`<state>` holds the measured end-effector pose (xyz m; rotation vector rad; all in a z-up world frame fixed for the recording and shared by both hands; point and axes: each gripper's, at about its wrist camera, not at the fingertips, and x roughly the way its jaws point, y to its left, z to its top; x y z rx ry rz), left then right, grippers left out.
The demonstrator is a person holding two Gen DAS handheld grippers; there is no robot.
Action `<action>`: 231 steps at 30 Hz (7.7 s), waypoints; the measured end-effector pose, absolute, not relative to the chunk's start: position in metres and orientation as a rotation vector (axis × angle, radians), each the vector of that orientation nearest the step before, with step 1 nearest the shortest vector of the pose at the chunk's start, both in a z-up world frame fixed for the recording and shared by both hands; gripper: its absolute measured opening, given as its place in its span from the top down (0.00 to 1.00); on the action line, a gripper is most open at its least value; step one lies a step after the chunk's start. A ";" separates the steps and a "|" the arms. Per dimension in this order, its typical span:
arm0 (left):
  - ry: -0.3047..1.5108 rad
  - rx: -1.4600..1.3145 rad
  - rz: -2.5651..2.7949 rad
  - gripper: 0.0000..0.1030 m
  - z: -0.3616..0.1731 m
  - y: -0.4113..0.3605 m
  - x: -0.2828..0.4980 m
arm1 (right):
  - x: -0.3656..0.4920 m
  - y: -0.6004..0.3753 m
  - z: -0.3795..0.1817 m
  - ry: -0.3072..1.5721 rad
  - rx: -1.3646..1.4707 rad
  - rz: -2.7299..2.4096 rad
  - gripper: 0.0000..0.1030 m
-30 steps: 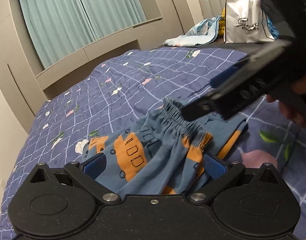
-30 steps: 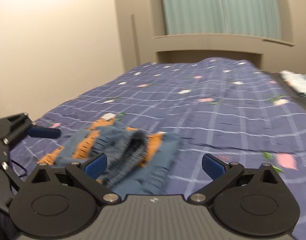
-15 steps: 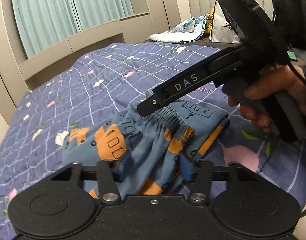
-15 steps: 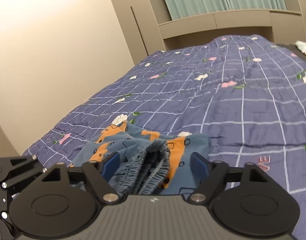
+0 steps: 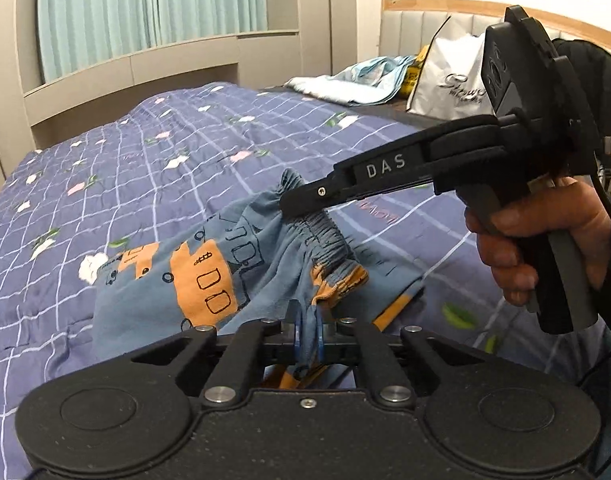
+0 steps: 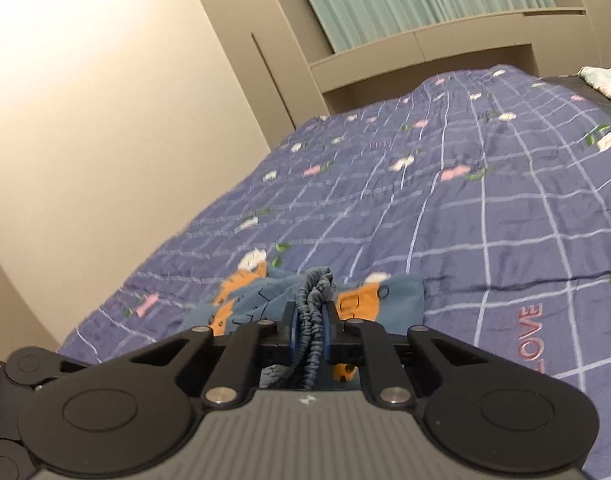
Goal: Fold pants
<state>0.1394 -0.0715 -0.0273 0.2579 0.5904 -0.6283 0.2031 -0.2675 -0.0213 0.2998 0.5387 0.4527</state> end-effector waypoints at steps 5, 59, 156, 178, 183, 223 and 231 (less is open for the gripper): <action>0.611 0.246 -0.654 0.92 -0.035 -0.084 0.141 | 0.197 -0.280 -0.014 0.560 0.313 0.400 0.87; 0.773 0.028 0.051 0.00 -0.059 -0.006 0.166 | 0.149 -0.231 -0.060 0.504 -0.016 0.059 0.00; 0.841 -0.155 0.058 0.01 -0.046 0.016 0.086 | 0.086 -0.251 -0.074 0.545 0.014 0.076 0.00; 0.804 -0.103 -0.021 0.01 -0.038 0.014 0.143 | 0.094 -0.249 -0.060 0.490 0.136 0.292 0.00; 0.787 -0.109 -0.056 0.01 -0.039 0.016 0.166 | 0.119 -0.256 -0.054 0.493 0.142 0.334 0.00; 0.774 -0.197 -0.197 0.01 -0.072 0.014 0.193 | 0.213 -0.281 -0.071 0.593 0.333 0.482 0.05; 0.773 -0.281 -0.190 0.15 -0.064 0.024 0.184 | 0.207 -0.286 -0.071 0.574 0.357 0.472 0.28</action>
